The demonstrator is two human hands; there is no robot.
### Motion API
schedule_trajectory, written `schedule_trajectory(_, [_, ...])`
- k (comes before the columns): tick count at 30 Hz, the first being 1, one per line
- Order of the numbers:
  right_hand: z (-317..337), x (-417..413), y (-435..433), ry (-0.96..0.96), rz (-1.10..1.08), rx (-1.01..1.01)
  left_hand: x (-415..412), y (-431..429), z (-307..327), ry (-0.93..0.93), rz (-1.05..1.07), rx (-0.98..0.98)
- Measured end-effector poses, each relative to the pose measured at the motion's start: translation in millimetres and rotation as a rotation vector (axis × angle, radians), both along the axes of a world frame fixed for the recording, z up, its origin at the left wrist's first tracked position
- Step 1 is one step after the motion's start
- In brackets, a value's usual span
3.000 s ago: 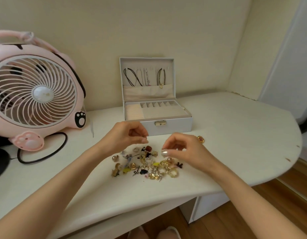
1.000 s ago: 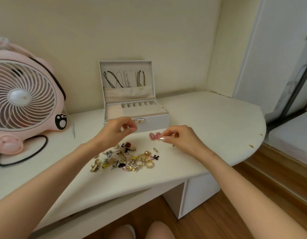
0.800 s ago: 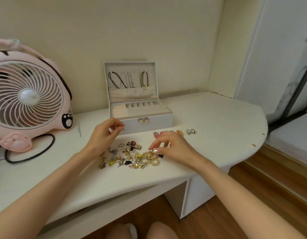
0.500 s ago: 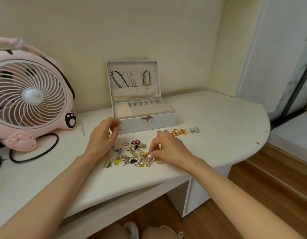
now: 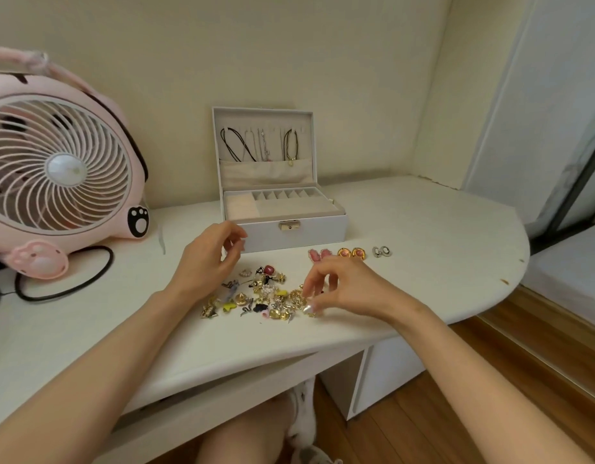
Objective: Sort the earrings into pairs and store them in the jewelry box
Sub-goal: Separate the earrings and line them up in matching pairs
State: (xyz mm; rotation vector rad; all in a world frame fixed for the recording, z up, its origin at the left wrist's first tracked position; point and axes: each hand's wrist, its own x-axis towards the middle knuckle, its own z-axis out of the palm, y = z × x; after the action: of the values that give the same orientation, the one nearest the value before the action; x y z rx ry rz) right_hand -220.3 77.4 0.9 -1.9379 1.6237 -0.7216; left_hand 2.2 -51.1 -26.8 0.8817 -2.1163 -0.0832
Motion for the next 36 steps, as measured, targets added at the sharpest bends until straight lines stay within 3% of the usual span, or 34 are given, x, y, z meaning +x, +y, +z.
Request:
schedule_trajectory(8, [-3.8, -1.4, 1.1, 0.126, -0.015, -0.027, -15.2, 20.1, 13.2, 0.043, -0.132, 0.071])
schedule_trajectory(14, [6.1, -9.4, 2.9, -0.019, -0.029, -0.042, -47.0, 34.6, 33.6, -0.496, -0.247, 0.141])
schedule_trajectory(16, [10.1, -13.2, 4.3, -0.037, -0.045, -0.072, -55.2, 33.9, 32.3, -0.576, -0.241, 0.114])
schedule_trajectory(28, [6.4, -38.2, 8.3, -0.129, -0.109, -0.075, -67.9, 32.7, 50.5, -0.526, -0.249, 0.138])
schedule_trajectory(36, [-0.7, -62.7, 1.1, -0.173, -0.168, -0.122, -106.2, 32.9, 51.8, -0.421, -0.339, 0.335])
